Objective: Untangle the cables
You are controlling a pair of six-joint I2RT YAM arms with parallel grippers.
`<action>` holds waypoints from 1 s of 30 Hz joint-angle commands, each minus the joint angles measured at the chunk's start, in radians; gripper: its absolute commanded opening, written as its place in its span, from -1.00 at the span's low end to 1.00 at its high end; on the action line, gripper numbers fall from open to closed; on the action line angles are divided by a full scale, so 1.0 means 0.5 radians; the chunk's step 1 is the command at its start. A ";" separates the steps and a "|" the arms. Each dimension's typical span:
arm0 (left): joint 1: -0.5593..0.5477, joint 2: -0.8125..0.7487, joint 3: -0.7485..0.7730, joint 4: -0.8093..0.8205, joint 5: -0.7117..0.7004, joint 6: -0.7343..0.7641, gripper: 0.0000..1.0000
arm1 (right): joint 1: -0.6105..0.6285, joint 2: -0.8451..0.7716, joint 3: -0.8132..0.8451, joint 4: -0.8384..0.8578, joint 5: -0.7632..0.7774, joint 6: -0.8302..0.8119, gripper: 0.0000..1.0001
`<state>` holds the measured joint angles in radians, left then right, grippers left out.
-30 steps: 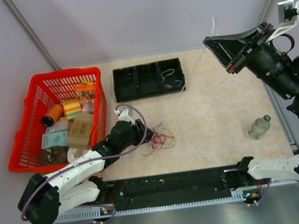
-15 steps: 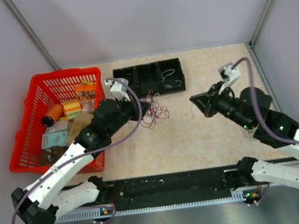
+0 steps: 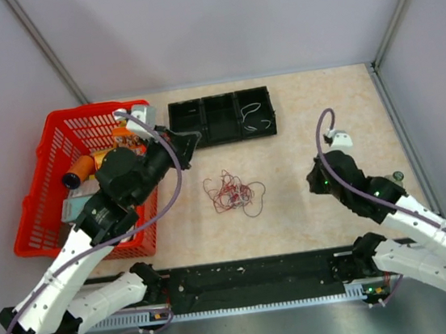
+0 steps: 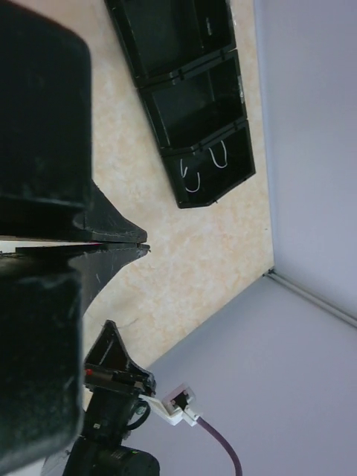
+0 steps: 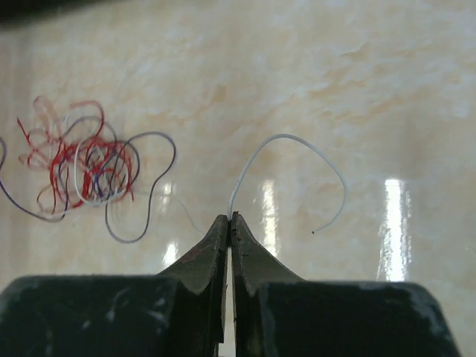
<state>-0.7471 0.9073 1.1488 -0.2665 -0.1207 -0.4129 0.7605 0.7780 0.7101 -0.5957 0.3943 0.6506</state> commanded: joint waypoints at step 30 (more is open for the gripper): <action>-0.356 1.238 -0.438 0.125 -0.191 -0.245 -0.48 | -0.306 -0.031 -0.049 -0.186 -0.989 -0.107 0.26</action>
<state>-0.9291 1.5394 0.9329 -0.2790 -0.1806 -0.5278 0.5919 0.7883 0.5938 -0.5987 -0.1806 0.6415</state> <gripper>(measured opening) 0.337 0.495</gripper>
